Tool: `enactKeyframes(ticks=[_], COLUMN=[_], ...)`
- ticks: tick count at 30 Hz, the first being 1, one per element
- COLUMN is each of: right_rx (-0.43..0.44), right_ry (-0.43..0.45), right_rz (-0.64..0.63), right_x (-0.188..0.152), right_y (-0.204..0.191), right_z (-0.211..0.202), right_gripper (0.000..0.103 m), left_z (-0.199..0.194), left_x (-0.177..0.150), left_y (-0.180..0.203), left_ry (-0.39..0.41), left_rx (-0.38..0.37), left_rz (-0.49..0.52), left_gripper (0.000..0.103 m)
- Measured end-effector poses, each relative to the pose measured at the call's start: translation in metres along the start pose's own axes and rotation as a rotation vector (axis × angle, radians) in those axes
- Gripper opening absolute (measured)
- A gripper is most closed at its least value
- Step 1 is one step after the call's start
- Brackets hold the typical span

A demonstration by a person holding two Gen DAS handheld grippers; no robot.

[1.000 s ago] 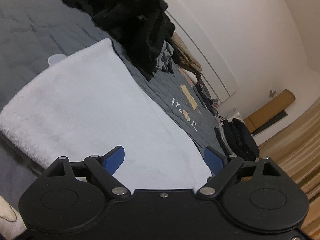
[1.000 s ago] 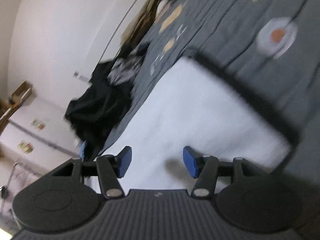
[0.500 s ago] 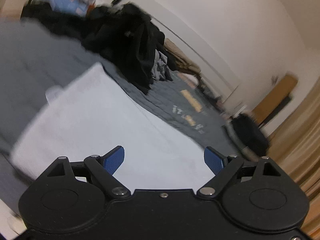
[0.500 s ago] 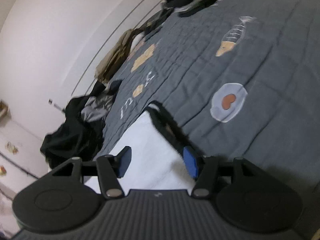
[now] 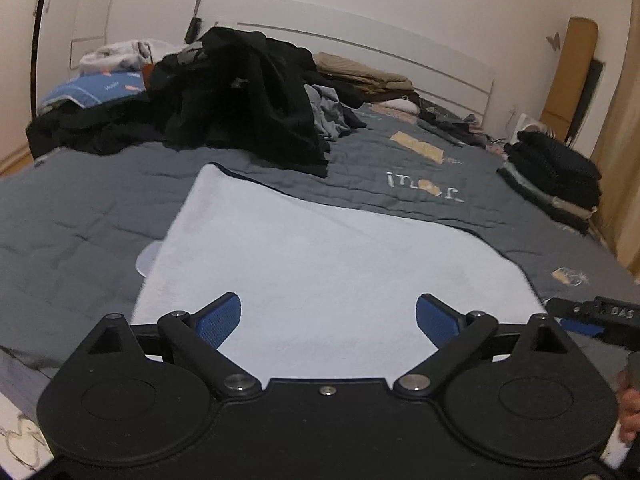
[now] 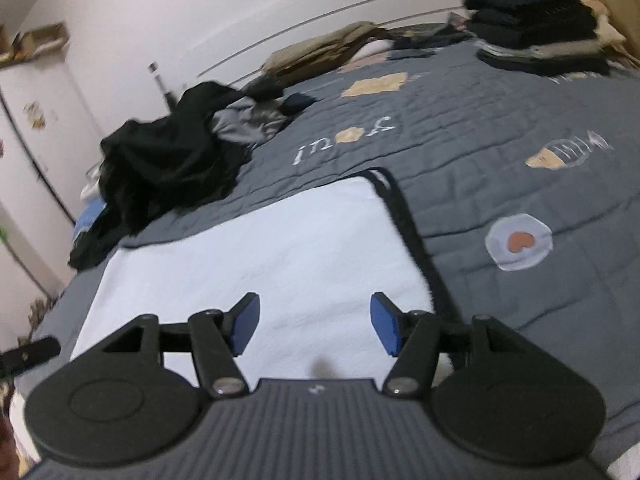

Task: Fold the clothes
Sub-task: 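Withdraw both open grippers from the folded blanket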

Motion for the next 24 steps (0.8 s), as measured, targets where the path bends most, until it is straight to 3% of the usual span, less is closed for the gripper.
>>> enactKeyframes(ticks=[6,13,18,24], right_rx=[0.032,0.030,0.038,0.049], right_ry=[-0.056,-0.073,-0.060,-0.073], right_rz=[-0.130,-0.194,-0.239,-0.297], right_x=[0.008,-0.002,-0.016,-0.029], right_y=[-0.025,-0.033,-0.038,-0.052], right_z=[-0.001,-0.008,-0.013,-0.013], right_gripper=[0.061,0.064,0.072,0.081], left_z=[0.001,0.014,0.013,0.010], left_x=[0.004,-0.008,-0.020,-0.031], left_y=[0.004,0.007,0.017,0.019], left_ry=[-0.033,-0.088,-0.093,-0.098], left_rx=[-0.017,-0.001,-0.002,0.029], left_rz=[0.082,0.085,0.131,0.144], left_gripper=[0.095,0.095,0.102,0.103])
Point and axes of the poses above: each gripper's, at about its wrist camera, not at the fingertips, and z roughly the way its jaws point, y to its right, x to its top, the point moved 9 cm from there along z, roughly the way its jaws point, and after that the axes turned 5 degrees about -z, right-handed, at the moved point
